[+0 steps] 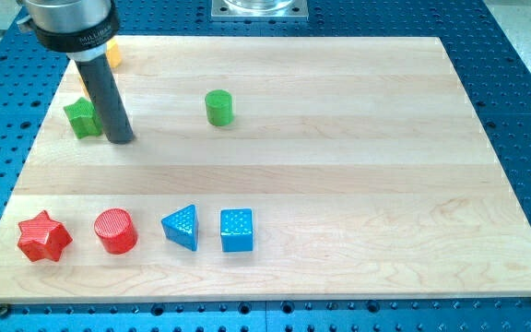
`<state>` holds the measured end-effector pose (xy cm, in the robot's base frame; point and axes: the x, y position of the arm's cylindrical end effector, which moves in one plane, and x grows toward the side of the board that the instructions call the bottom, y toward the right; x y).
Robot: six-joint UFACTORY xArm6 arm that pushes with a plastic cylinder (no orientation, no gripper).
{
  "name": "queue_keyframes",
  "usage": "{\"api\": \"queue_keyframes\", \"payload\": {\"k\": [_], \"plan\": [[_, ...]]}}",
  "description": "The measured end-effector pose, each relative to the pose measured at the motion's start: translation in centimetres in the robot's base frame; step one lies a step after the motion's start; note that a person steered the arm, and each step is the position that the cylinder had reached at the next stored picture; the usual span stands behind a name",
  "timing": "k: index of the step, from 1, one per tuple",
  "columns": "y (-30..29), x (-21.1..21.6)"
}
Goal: Slightly move down the green circle
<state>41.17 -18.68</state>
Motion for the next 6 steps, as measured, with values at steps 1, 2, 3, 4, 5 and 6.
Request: {"api": "queue_keyframes", "payload": {"k": [1, 2, 3, 4, 5, 6], "plan": [[-2.6, 0.0], [-4.7, 0.0], [0.2, 1.5], [8.8, 2.3], [18.5, 1.4], [22.3, -5.5]]}}
